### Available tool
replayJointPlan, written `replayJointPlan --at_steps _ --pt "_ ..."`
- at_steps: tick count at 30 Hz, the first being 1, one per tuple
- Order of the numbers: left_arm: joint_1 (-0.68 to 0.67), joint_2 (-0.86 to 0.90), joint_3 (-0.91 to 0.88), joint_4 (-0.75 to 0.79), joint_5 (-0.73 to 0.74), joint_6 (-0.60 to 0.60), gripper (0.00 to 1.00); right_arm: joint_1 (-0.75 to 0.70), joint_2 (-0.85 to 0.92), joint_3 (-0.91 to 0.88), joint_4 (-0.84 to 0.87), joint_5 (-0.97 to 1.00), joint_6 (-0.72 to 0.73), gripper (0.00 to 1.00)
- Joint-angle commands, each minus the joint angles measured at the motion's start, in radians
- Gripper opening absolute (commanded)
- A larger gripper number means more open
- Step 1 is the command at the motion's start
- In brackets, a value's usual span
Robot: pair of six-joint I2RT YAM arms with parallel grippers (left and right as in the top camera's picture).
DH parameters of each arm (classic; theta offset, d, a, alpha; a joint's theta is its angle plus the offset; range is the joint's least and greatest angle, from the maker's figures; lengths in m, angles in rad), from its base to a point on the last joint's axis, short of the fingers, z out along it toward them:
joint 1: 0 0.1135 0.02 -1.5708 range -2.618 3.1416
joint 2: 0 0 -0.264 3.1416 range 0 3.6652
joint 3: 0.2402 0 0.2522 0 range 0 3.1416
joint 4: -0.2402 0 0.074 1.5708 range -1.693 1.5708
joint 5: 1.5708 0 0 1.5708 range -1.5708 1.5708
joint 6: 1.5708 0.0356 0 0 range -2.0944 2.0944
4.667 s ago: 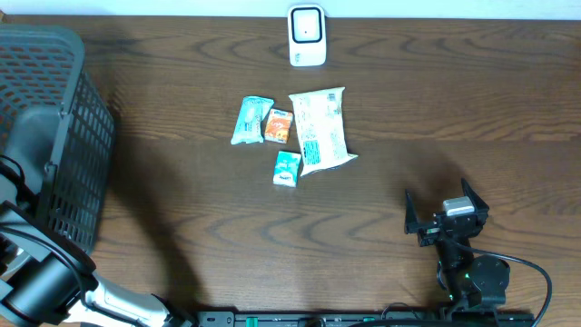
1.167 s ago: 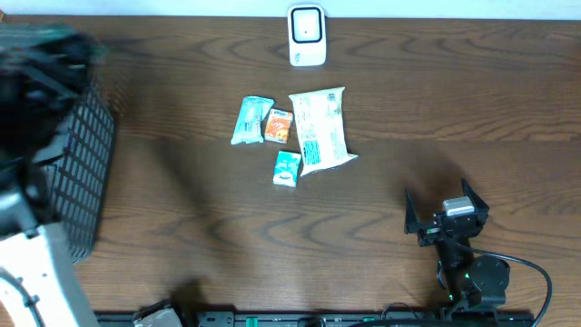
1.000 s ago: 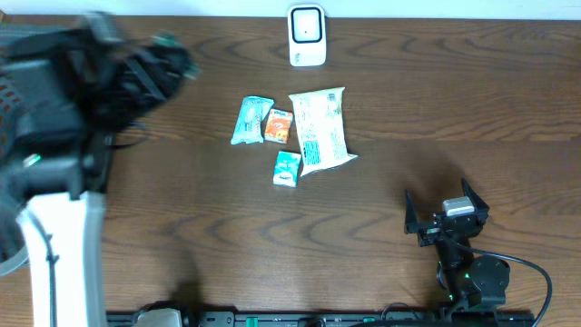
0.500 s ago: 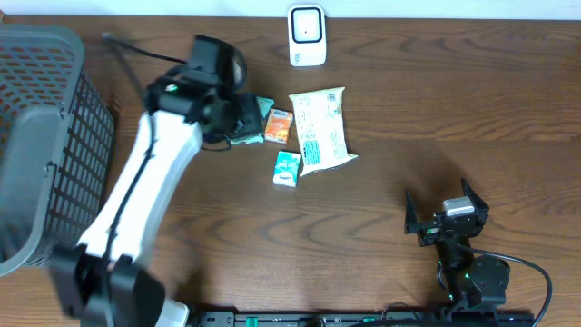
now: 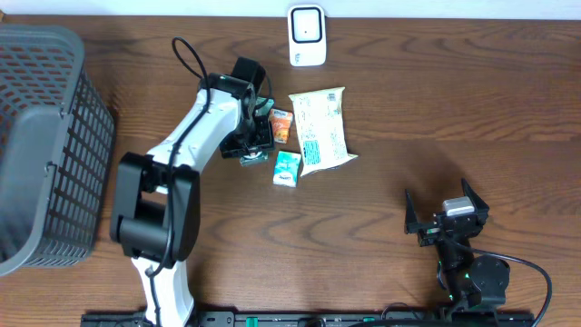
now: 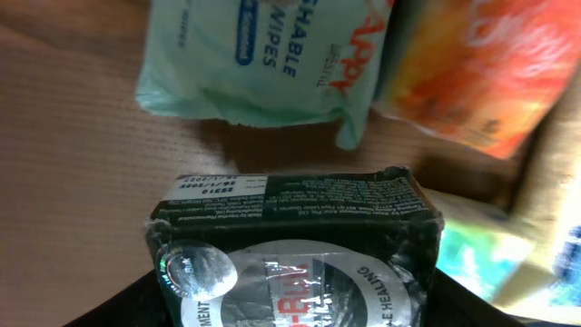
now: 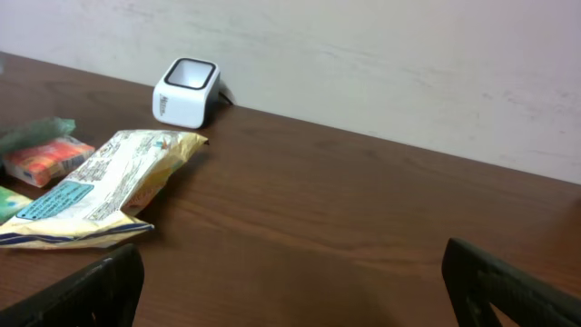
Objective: Scan the item barcode
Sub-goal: 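Carry the Zam-Buk tin out and lower it beside the other items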
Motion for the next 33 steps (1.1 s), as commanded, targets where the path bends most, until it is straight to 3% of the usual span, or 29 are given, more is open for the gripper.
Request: replayJointPlan --at_steps 1,3,5,11,15,20,25,33 --pt "-0.002 0.015 0.000 -0.001 -0.016 0.013 0.70 0.009 -0.006 -0.001 -0.004 0.000 -0.003 0.99" --pt "-0.002 0.016 0.000 -0.001 -0.015 0.013 0.71 0.009 -0.006 -0.001 -0.004 0.000 -0.003 0.99" --pt "-0.002 0.016 0.000 -0.001 -0.015 0.013 0.81 0.009 -0.006 -0.001 -0.004 0.000 -0.003 0.99" --pt "0.010 -0.023 0.046 -0.037 -0.016 0.013 0.88 0.009 -0.006 -0.001 -0.004 0.000 -0.003 0.99" --pt "0.042 -0.123 0.122 -0.106 -0.016 0.013 0.89 0.009 -0.006 -0.001 -0.004 0.000 -0.003 0.99" --pt "0.102 -0.322 0.161 -0.172 -0.021 0.013 0.97 0.009 -0.006 -0.001 -0.004 0.000 -0.003 0.99" --pt "0.169 -0.506 0.161 -0.234 -0.080 0.013 0.98 0.009 -0.006 -0.001 -0.004 0.000 -0.003 0.99" --pt "0.238 -0.652 0.161 -0.343 -0.183 -0.004 0.98 0.009 -0.006 -0.001 -0.004 0.000 -0.003 0.99"
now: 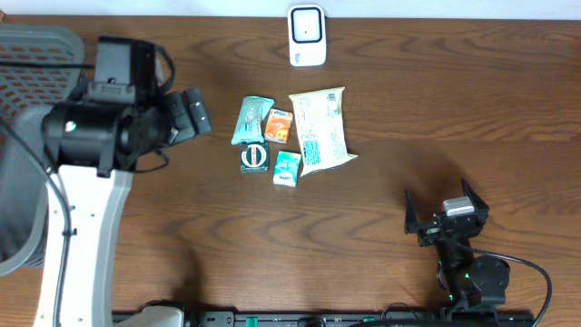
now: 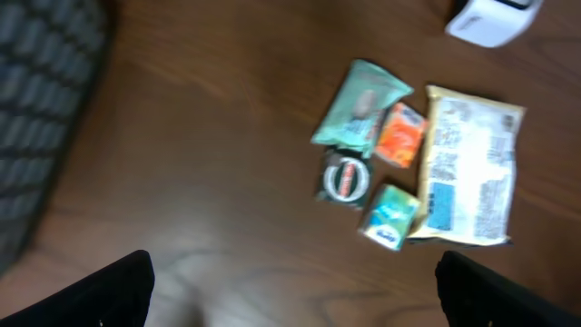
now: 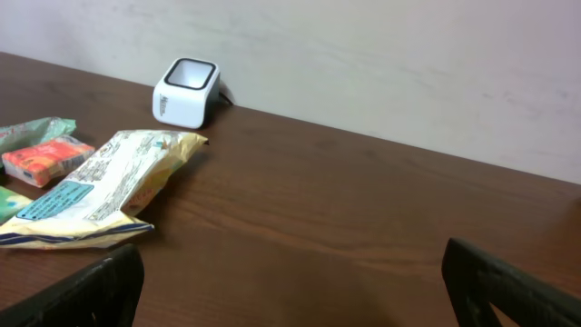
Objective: Scan the item barcode
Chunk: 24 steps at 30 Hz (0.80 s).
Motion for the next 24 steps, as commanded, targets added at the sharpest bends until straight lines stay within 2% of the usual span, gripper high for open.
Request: replayJointPlan --at_steps 1,8,10,13,15,20,24 --pt "0.033 -0.027 0.000 -0.019 -0.054 -0.013 0.98 0.009 -0.006 -0.001 -0.004 0.000 -0.003 0.99" --pt "0.048 -0.036 0.000 -0.052 -0.054 -0.013 0.98 0.009 -0.006 -0.001 0.004 -0.024 -0.002 0.99" --pt "0.049 -0.036 0.000 -0.051 -0.054 -0.013 0.98 0.009 -0.006 -0.001 0.040 -0.165 -0.002 0.99" --pt "0.048 -0.036 0.000 -0.052 -0.054 -0.013 0.98 0.009 -0.006 -0.001 0.042 -0.526 0.024 0.99" --pt "0.049 -0.036 0.000 -0.052 -0.054 -0.013 0.97 0.009 -0.006 -0.001 0.045 -0.698 0.019 0.99" --pt "0.049 -0.036 0.000 -0.051 -0.054 -0.013 0.98 0.009 -0.006 -0.001 0.188 -0.863 0.019 0.99" --pt "0.049 -0.036 0.000 -0.052 -0.054 -0.013 0.98 0.009 -0.006 -0.001 0.387 -0.850 0.045 0.99"
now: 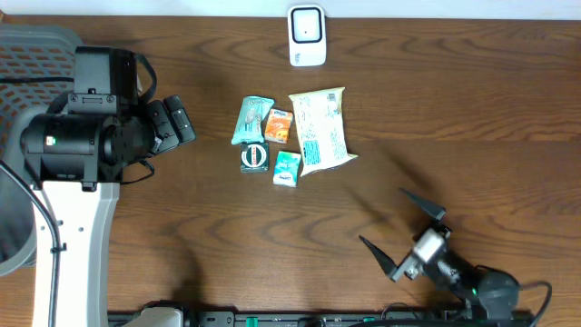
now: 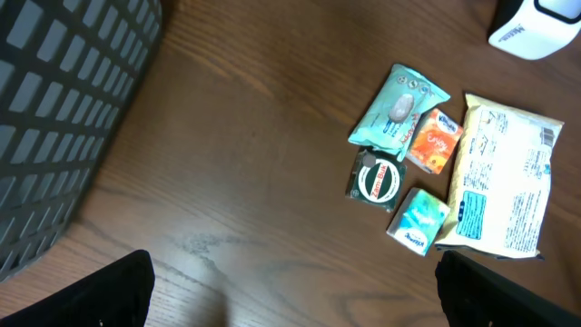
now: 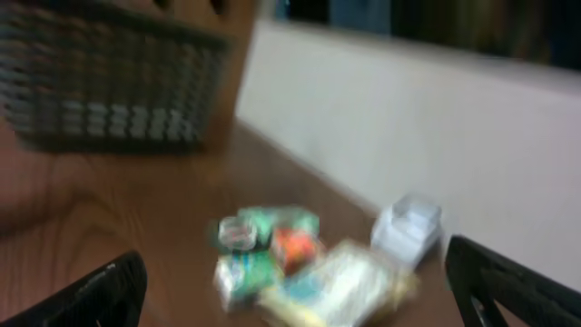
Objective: Scan the item barcode
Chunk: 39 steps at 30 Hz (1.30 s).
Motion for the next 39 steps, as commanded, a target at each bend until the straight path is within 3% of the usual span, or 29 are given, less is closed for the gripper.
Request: replayJointPlan --at_steps 1,6,13,18,26,32,39 --pt "0.003 -0.005 0.000 -0.003 -0.013 -0.012 0.98 0.009 -0.006 -0.001 0.139 -0.065 0.069 0.99" --pt "0.003 -0.005 0.000 -0.003 -0.013 -0.012 0.98 0.009 -0.006 0.003 0.456 0.180 0.219 0.99" --pt "0.003 -0.005 0.000 -0.003 -0.013 -0.012 0.98 0.009 0.072 0.171 0.435 0.312 0.143 0.99" --pt "0.003 -0.005 0.000 -0.003 -0.013 -0.012 0.98 0.009 0.271 0.383 0.373 0.294 0.113 0.99" --pt "0.003 -0.005 0.000 -0.003 -0.013 -0.012 0.98 0.009 0.697 0.741 0.265 0.023 0.086 0.99" --pt "0.003 -0.005 0.000 -0.003 -0.013 -0.012 0.98 0.009 1.008 1.033 0.028 -0.116 0.057 0.99" --pt "0.003 -0.005 0.000 -0.003 -0.013 -0.012 0.98 0.025 1.260 1.272 -0.282 -0.100 -0.072 0.99"
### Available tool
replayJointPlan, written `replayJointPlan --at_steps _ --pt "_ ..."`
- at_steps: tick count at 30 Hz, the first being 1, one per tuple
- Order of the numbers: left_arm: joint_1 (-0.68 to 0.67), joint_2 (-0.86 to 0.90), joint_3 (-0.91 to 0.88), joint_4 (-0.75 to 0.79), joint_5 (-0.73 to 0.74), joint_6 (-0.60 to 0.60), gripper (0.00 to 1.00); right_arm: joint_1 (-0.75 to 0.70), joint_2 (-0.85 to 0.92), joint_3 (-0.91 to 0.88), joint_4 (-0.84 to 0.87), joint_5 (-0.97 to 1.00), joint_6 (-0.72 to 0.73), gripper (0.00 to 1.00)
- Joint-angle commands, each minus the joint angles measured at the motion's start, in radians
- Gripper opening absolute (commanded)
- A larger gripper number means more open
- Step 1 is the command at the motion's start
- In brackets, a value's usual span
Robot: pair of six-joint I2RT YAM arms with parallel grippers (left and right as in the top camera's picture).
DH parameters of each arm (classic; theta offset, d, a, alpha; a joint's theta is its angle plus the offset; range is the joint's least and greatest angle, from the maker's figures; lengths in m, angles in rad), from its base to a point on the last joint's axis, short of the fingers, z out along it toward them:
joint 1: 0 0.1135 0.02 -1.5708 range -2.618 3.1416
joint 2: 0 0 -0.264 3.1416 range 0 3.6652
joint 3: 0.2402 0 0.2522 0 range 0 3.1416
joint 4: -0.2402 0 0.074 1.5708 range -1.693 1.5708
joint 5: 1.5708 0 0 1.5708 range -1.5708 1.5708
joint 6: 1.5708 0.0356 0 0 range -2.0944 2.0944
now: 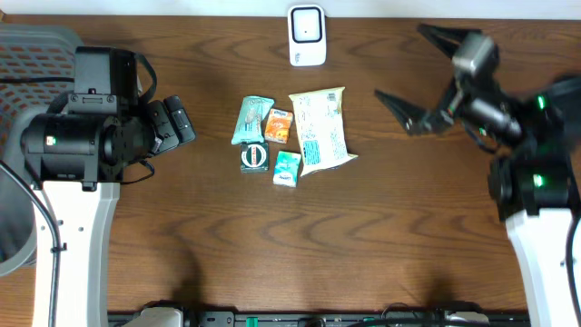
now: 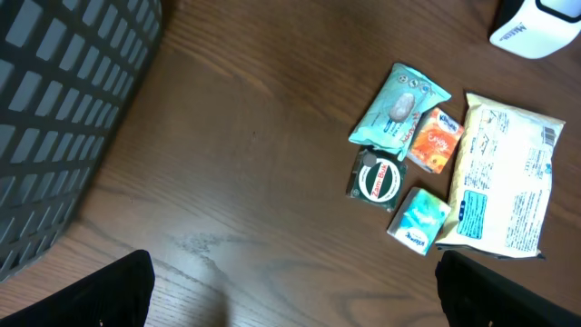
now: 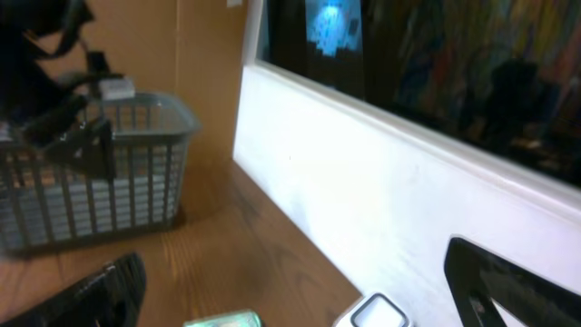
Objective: Scan the item barcode
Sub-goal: 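Swing the right gripper over to the white snack bag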
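Several small items lie together mid-table: a teal wipes pack (image 1: 251, 120), an orange packet (image 1: 280, 125), a black box with a round label (image 1: 253, 157), a small teal box (image 1: 287, 169) and a yellow-white bag (image 1: 321, 130). The left wrist view looks down on them, with the black box (image 2: 377, 180) below the wipes pack (image 2: 399, 104). The white scanner (image 1: 307, 34) stands at the back edge. My left gripper (image 1: 177, 123) hangs open, high and left of the items. At the right my right gripper (image 1: 401, 62) is raised and open, holding nothing.
A grey mesh basket (image 1: 36, 54) stands at the far left, and shows in the left wrist view (image 2: 54, 118) and the right wrist view (image 3: 91, 173). A white wall (image 3: 363, 182) runs behind the table's back edge.
My right arm has moved from low at the table's front right to high at the back right, its open gripper facing left. The left arm and the items have not moved.
My left gripper was down among the items with the black box between its fingers. Then it was raised and open at the left, the box lying on the table with the others. The right arm then tilted at the front and now stands raised.
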Motion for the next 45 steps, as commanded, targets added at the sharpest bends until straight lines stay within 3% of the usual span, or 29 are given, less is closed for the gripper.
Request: replayJointPlan --at_steps 1,5,10,14,18,24,27,35,39,45 --pt "0.003 -0.005 0.002 -0.004 -0.013 -0.012 0.98 0.026 0.082 0.092 -0.106 -0.003 -0.092 0.99" --pt "0.003 -0.005 0.002 -0.004 -0.013 -0.012 0.98 0.040 0.149 0.117 -0.246 -0.043 -0.091 0.99" --pt "0.003 -0.005 0.002 -0.004 -0.013 -0.012 0.98 0.043 0.180 0.117 -0.409 -0.206 0.022 0.99" --pt "0.003 -0.005 0.002 -0.004 -0.013 -0.012 0.98 0.078 0.191 0.117 -0.363 -0.192 0.098 0.99" --pt "0.003 -0.005 0.002 -0.004 -0.013 -0.012 0.98 0.145 0.190 0.117 -0.351 0.135 0.387 0.99" --pt "0.003 -0.005 0.002 -0.004 -0.013 -0.012 0.98 0.314 0.194 0.117 -0.451 0.743 0.453 0.99" --pt "0.003 -0.005 0.002 -0.004 -0.013 -0.012 0.98 0.369 0.211 0.119 -0.482 0.872 0.453 0.99" --pt "0.003 -0.005 0.002 -0.004 -0.013 -0.012 0.98 0.357 0.299 0.121 -0.613 0.877 0.452 0.99" --pt "0.003 -0.005 0.002 -0.004 -0.013 -0.012 0.98 0.338 0.369 0.128 -0.687 0.785 0.406 0.99" --pt "0.003 -0.005 0.002 -0.004 -0.013 -0.012 0.98 0.309 0.463 0.254 -0.850 0.707 0.338 0.99"
